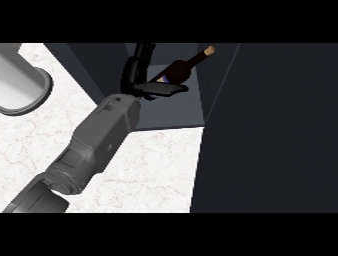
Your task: Pick up the wine, place it into the cabinet and close the cabinet
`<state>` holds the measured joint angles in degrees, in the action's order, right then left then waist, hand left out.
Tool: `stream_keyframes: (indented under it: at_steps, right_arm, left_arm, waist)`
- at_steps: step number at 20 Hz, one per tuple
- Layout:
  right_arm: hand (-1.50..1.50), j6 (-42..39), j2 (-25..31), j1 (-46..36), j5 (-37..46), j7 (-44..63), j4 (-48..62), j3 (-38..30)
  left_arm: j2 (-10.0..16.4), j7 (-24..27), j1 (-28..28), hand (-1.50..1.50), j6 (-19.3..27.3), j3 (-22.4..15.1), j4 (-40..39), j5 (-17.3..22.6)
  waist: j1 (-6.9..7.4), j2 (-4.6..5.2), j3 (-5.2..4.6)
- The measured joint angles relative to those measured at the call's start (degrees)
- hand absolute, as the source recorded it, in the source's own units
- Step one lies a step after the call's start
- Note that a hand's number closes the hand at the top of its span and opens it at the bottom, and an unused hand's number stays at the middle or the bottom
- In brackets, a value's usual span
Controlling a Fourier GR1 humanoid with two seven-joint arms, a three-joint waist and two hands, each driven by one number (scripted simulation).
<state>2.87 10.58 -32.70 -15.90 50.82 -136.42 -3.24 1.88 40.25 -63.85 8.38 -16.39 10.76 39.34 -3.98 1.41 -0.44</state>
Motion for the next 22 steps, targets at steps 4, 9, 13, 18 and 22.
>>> stream_keyframes:
  at_steps: [4, 9, 13, 18, 22]
  right_arm:
    - [-1.5, 0.93, 1.3, -0.45, 0.22, 1.4, -0.16, -0.71]
    - [-1.5, 1.63, 2.6, -0.46, 0.32, 2.54, -0.19, -2.02]
    - [-1.5, 2.61, 2.21, 0.08, 1.45, 2.3, -0.28, -0.4]
    - [-1.5, 2.91, 3.44, -1.03, 1.76, 3.11, -0.46, -1.01]
    - [-1.5, 3.14, 3.46, -1.37, 1.82, 3.27, -0.52, -0.37]
  left_arm:
    - [-0.89, -1.58, 0.4, -1.5, -2.43, 0.17, 2.56, -0.29]
    - [-0.83, -4.58, 2.11, -1.5, -1.65, -0.97, 9.19, -1.82]
    - [-0.81, -7.78, 5.44, -1.5, 0.49, -2.97, 18.18, -3.19]
    - [-1.52, -13.5, 9.63, -1.5, 5.65, -7.49, 31.39, -5.0]
    - [-1.7, -17.49, 15.6, -1.5, 12.13, -12.55, 43.87, -4.57]
  waist:
    - [1.8, -0.77, 0.15]
    - [3.58, -1.56, 0.3]
    - [4.56, -1.97, 0.39]
    - [5.0, -2.28, 0.43]
    - [4.83, -2.22, 0.43]
